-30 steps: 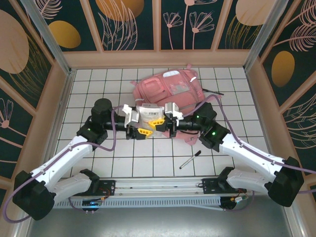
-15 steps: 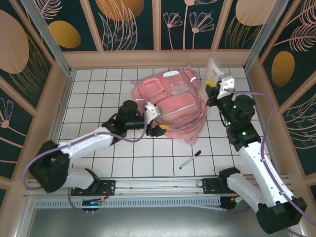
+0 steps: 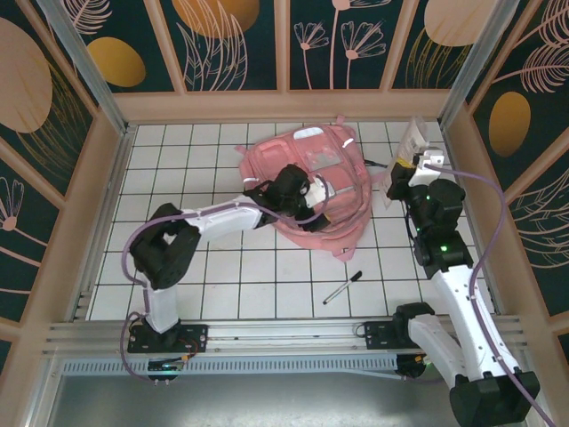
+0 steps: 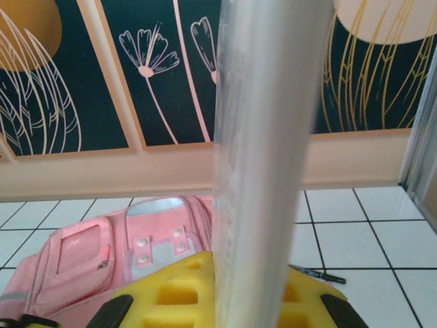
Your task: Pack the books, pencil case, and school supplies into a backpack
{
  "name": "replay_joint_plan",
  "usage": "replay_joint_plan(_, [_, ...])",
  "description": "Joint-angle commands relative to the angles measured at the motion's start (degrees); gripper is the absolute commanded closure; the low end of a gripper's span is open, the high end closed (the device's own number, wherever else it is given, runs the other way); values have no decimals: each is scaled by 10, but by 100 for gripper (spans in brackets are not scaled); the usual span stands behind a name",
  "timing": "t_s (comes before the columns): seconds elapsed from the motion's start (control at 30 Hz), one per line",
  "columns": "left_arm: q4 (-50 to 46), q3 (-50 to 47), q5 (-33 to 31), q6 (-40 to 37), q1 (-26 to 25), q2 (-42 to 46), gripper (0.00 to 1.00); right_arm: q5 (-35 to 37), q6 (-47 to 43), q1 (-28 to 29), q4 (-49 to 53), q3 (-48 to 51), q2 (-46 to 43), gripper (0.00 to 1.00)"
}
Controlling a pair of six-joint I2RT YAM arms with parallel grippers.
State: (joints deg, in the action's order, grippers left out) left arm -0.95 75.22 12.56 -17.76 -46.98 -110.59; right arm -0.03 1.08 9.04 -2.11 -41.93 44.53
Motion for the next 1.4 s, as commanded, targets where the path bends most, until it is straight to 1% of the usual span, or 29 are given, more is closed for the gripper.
replay_joint_plan(0.0, [-36, 30, -11, -27, -4, -26, 11, -31, 14, -5, -10, 1, 4, 100])
replay_joint_plan(0.03, [-28, 35, -38, -17, -4, -36, 14, -34, 17, -5, -11, 1, 6, 100])
replay_joint_plan(0.07, [-23, 43, -70, -8, -5, -43, 20, -38, 20, -5, -13, 2, 9, 100])
replay_joint_plan(0.1, [-25, 55, -106, -4, -5, -53, 28, -43, 23, -5, -14, 2, 10, 100])
replay_joint_plan(0.13, [-43, 73, -128, -1, -5, -64, 43, -51, 27, -5, -16, 3, 12, 100])
replay_joint_plan(0.17, [-68, 97, -146, 7, -4, -75, 60, -61, 30, -5, -16, 2, 13, 100])
replay_joint_plan(0.2, [-106, 131, -155, 12, -4, -88, 80, -74, 29, -4, -14, 2, 14, 100])
replay_joint_plan(0.23, [-134, 159, -147, 13, -4, -95, 93, -84, 26, -5, -12, 1, 12, 100])
replay_joint_plan(0.27, [-155, 173, -135, 13, -4, -97, 100, -95, 21, -5, -6, 0, 10, 100])
replay_joint_plan(0.3, [-161, 173, -129, 12, -3, -91, 100, -104, 14, -4, 3, 0, 8, 100])
replay_joint_plan(0.33, [-159, 167, -138, 18, -4, -79, 100, -112, 5, -5, 10, 2, 5, 100])
replay_joint_plan(0.4, [-158, 155, -170, 25, -4, -40, 100, -127, -20, -5, 21, 9, -1, 100])
replay_joint_plan(0.43, [-158, 152, -185, 25, -3, -17, 100, -151, -49, -5, 25, 11, -4, 100])
replay_joint_plan(0.47, [-159, 151, -192, 21, 0, 4, 100, -189, -91, -5, 32, 13, -7, 100])
replay_joint_plan(0.53, [-158, 155, -195, 6, 9, 49, 100, -300, -209, -2, 61, 12, -11, 100])
replay_joint_plan(0.6, [-159, 172, -190, -1, 25, 79, 100, -365, -296, 8, 77, 17, -13, 100])
replay_joint_plan(0.7, [-176, 222, -147, 9, 46, 106, 100, -482, -472, 46, 121, 22, -13, 100])
replay_joint_plan(0.73, [-187, 245, -133, 8, 49, 108, 100, -498, -501, 66, 113, 26, -8, 100])
replay_joint_plan(0.77, [-201, 265, -121, 0, 49, 107, 100, -494, -515, 89, 96, 29, -2, 100])
replay_joint_plan(0.8, [-220, 290, -103, -12, 48, 104, 100, -473, -524, 117, 66, 34, 9, 100])
replay_joint_plan(0.9, [-257, 341, -77, -19, 49, 96, 100, -365, -562, 192, -29, 56, 57, 100])
replay_joint_plan(1.0, [-265, 347, -74, -21, 49, 102, 100, -261, -622, 236, -129, 74, 130, 100])
replay_joint_plan(1.03, [-262, 340, -69, -28, 49, 108, 100, -224, -635, 245, -177, 79, 158, 100])
replay_joint_plan(1.13, [-253, 316, -58, -44, 49, 121, 100, -154, -692, 248, -300, 99, 239, 100])
replay_joint_plan(1.17, [-253, 310, -56, -42, 49, 120, 100, -125, -701, 247, -342, 103, 268, 100])
replay_joint_plan(1.23, [-251, 296, -47, -37, 49, 146, 100, -62, -704, 240, -426, 105, 334, 100])
replay_joint_plan(1.3, [-242, 278, -45, -37, 49, 159, 100, -27, -715, 234, -446, 95, 373, 100])
replay_joint_plan(1.33, [-235, 267, -45, -40, 49, 165, 100, -14, -720, 232, -437, 86, 390, 96])
replay_joint_plan(1.37, [-231, 259, -44, -40, 50, 169, 100, -9, -721, 231, -426, 79, 402, 88])
